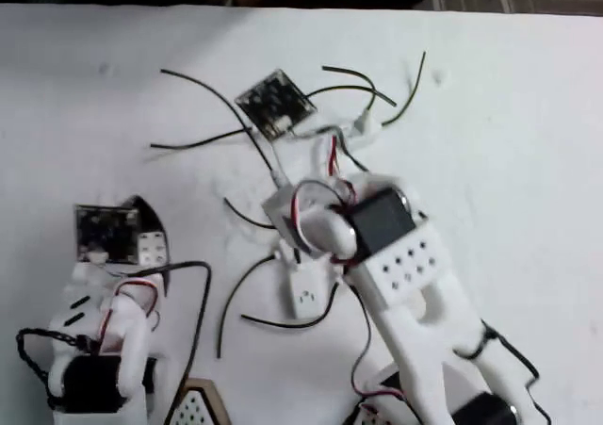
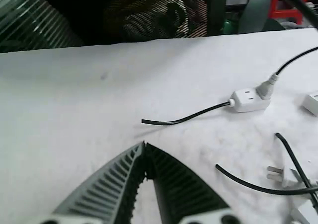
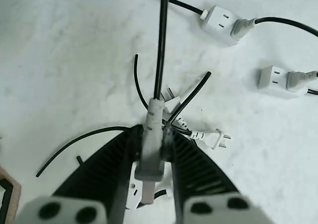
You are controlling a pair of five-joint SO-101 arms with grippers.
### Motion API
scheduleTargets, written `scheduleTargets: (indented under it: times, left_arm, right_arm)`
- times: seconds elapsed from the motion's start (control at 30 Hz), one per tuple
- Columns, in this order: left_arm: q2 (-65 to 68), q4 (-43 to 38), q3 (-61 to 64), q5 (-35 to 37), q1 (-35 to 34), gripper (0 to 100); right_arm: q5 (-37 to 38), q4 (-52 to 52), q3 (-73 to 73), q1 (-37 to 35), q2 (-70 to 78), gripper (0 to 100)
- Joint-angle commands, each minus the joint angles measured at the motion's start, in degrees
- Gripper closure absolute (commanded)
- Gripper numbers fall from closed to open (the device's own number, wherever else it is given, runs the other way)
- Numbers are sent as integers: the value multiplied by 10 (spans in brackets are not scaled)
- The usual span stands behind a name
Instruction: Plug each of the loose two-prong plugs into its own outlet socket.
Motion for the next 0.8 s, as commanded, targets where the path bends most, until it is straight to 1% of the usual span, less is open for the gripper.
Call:
scheduleTargets:
  times: [0.0,0.07,0.13,0.3,0.4,0.5,0.57,0.7,0.77]
  left_arm:
    - [0,-24,-12,5,54,977]
    - [0,-32,-5,5,62,977]
    - [0,-46,0,5,62,977]
    - [0,-84,1,5,62,977]
    - [0,-105,1,5,62,977]
    - [0,-105,1,6,67,977]
    - [0,-103,5,6,88,977]
    - [0,-108,40,0,162,977]
    - [0,-108,48,-12,187,977]
  right_arm:
    - [-45,-60,58,-2,-64,981]
    - [-71,-81,84,-2,-85,981]
    - [-82,-102,111,-7,-103,981]
    - [-83,-158,183,-47,-152,981]
    - [-83,-175,219,-51,-189,981]
    - [-83,-177,251,-52,-233,981]
    - [-83,-179,273,-53,-266,981]
    - [-83,-187,316,-84,-321,981]
    - [-83,-187,332,-102,-342,981]
